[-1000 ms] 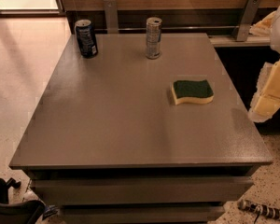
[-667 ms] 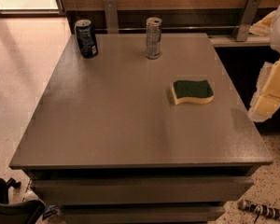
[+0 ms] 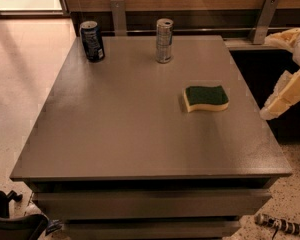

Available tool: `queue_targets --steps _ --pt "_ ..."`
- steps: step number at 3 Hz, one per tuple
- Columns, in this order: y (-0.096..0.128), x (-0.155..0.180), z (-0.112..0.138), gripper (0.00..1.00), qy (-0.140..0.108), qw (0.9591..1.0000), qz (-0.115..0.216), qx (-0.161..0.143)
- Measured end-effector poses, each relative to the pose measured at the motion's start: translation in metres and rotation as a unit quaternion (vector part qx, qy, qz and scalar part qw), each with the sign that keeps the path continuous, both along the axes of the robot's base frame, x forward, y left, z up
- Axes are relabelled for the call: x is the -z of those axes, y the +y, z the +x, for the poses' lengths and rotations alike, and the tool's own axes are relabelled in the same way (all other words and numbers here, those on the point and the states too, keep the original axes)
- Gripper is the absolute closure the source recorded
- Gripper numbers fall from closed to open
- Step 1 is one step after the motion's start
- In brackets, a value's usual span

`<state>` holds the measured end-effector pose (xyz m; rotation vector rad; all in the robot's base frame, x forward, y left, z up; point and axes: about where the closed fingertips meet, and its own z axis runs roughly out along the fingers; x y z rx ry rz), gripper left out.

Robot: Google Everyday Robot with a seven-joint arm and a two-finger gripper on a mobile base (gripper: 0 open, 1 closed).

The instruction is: Pick sponge

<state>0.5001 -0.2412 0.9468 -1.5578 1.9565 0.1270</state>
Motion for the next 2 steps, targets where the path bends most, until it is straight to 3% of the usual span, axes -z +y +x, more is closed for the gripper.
queue_targets --steps 1,2 --pt "0.001 0.04 0.036 0.0 -0.022 0.9914 0.125 -0.034" --pt "0.015 0.075 0.073 0.0 -0.013 0.9522 0.299 -0.062"
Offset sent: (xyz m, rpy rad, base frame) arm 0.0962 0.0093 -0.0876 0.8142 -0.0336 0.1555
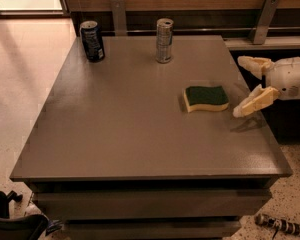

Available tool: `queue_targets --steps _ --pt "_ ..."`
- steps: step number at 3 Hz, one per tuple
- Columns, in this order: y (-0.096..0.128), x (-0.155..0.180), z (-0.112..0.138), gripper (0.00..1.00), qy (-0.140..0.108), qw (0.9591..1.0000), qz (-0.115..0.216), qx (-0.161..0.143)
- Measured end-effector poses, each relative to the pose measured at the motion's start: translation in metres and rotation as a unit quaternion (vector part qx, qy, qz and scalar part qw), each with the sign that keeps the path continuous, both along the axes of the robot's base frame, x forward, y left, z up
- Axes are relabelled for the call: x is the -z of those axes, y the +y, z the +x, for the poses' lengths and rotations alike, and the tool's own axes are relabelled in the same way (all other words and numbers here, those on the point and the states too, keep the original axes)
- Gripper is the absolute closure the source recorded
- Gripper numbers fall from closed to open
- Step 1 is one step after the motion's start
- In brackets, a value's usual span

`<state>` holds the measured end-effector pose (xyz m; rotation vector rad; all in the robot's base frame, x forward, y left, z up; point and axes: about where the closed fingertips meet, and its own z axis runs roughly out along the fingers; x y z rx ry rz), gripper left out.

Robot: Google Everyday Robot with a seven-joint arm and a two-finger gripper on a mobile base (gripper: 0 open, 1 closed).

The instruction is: Pick sponge

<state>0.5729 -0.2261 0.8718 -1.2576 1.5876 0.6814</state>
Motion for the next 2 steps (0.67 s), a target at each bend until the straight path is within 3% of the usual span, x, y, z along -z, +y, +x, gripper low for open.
queue_targets --steps 1,2 --pt "0.0031 0.008 0.0084 0.0 0.007 0.9987 0.049 -0.01" --pt "0.002 0.0146 0.0067 0.0 0.012 0.9976 0.068 0.0"
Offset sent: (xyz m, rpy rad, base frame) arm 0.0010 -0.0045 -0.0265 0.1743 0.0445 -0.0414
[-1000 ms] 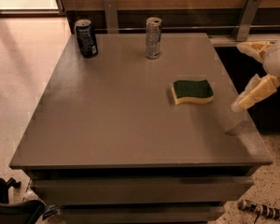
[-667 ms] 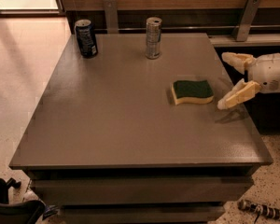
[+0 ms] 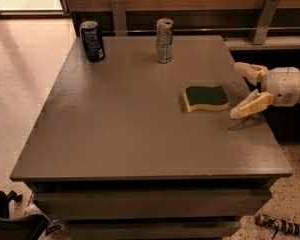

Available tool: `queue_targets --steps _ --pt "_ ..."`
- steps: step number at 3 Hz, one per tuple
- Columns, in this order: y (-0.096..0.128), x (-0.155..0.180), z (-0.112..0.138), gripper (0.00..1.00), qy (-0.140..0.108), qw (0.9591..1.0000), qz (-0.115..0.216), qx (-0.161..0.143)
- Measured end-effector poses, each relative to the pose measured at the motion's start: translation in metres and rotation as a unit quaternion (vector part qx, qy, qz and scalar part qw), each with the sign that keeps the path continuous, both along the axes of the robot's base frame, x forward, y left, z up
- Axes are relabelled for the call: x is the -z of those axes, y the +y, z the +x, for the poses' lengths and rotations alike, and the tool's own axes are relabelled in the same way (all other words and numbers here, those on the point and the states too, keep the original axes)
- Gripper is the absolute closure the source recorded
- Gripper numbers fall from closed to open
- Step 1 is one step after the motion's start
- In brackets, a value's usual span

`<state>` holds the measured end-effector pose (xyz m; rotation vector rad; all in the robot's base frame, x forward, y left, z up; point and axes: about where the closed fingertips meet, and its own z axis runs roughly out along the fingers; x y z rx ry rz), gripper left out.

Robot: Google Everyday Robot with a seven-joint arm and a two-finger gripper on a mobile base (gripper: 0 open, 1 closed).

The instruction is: Pick sponge

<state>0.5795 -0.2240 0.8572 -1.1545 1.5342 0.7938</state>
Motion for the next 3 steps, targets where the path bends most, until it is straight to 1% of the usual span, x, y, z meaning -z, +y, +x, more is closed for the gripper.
queue_targets --steps 1,2,3 --pt "0.012 0.005 -0.003 0.0 -0.001 0.9999 -0.008 0.007" --pt "0.035 0.011 -0.005 0.0 -0.004 0.9995 -0.03 0.005" --pt "0.052 0.018 -0.003 0.0 -0.001 0.9987 -0.05 0.002"
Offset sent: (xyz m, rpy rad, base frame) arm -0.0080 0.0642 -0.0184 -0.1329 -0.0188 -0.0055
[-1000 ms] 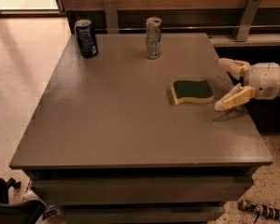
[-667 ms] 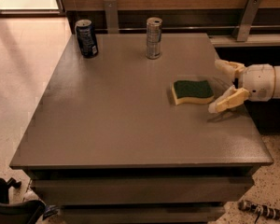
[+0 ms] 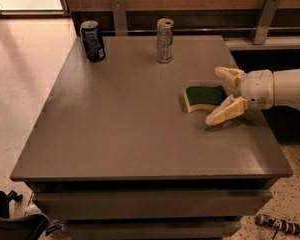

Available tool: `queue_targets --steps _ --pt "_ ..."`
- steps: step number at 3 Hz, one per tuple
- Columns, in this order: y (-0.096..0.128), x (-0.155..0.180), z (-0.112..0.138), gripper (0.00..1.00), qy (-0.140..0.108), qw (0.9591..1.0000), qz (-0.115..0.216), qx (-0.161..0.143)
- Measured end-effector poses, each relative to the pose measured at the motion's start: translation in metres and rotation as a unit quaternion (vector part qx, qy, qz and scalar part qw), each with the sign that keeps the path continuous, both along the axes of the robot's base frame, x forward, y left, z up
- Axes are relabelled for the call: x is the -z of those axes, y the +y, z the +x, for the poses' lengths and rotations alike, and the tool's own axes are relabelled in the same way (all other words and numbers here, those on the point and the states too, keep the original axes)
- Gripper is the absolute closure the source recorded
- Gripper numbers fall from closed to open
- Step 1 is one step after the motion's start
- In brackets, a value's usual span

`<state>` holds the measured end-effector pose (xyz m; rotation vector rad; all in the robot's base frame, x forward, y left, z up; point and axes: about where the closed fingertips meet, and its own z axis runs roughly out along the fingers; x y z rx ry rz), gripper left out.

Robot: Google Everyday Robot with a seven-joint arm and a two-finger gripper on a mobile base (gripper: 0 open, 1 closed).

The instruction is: Pick sponge

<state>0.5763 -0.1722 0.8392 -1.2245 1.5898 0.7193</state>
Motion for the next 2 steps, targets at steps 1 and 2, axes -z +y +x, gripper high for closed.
queue_targets --steps 1,2 --pt "0.008 0.013 0.006 0.0 0.011 0.9999 0.0 -0.003" --pt "0.009 0.028 0.014 0.12 0.023 0.9996 0.014 -0.003"
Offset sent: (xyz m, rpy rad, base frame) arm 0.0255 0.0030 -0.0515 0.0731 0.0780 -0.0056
